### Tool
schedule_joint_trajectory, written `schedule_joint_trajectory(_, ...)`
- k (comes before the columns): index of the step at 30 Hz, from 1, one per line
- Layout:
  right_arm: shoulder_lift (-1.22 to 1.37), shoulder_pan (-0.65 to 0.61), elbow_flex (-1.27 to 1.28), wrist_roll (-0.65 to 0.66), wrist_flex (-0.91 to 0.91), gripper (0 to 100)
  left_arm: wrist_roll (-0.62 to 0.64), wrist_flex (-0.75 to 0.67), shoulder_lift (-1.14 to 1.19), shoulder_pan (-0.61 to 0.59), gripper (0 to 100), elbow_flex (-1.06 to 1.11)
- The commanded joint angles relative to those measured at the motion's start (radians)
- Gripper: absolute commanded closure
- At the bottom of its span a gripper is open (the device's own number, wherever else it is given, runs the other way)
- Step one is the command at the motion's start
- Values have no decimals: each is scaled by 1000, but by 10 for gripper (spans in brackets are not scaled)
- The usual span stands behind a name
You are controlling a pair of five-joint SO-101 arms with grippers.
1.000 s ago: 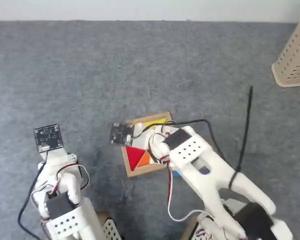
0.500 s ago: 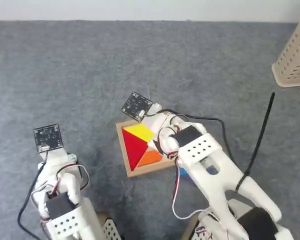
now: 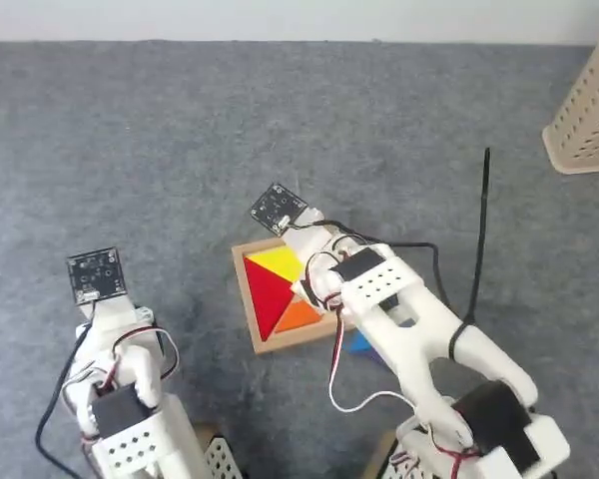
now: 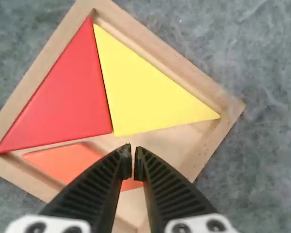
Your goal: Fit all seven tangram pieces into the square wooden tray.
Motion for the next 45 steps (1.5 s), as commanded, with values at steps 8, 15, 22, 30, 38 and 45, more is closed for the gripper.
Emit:
schedule_joint_trajectory(8, 1, -50, 40, -8, 33, 992, 14, 6, -8, 5, 987, -10)
schedule_joint_trajectory(15, 2, -134, 46, -14, 50, 992, 14, 6, -8, 5, 987, -10)
schedule_joint_trajectory(22, -16, -162, 43, -17, 56, 992, 14, 6, -8, 5, 987, -10)
schedule_joint_trajectory(30, -194, -134, 43, -34, 154, 989, 14, 6, -8, 5, 987, -10)
schedule_joint_trajectory(38, -294, 171, -63, -31, 389, 987, 14, 6, -8, 5, 987, -10)
schedule_joint_trajectory(45, -124, 355, -103, 160, 417, 836, 14, 6, -8, 5, 987, -10)
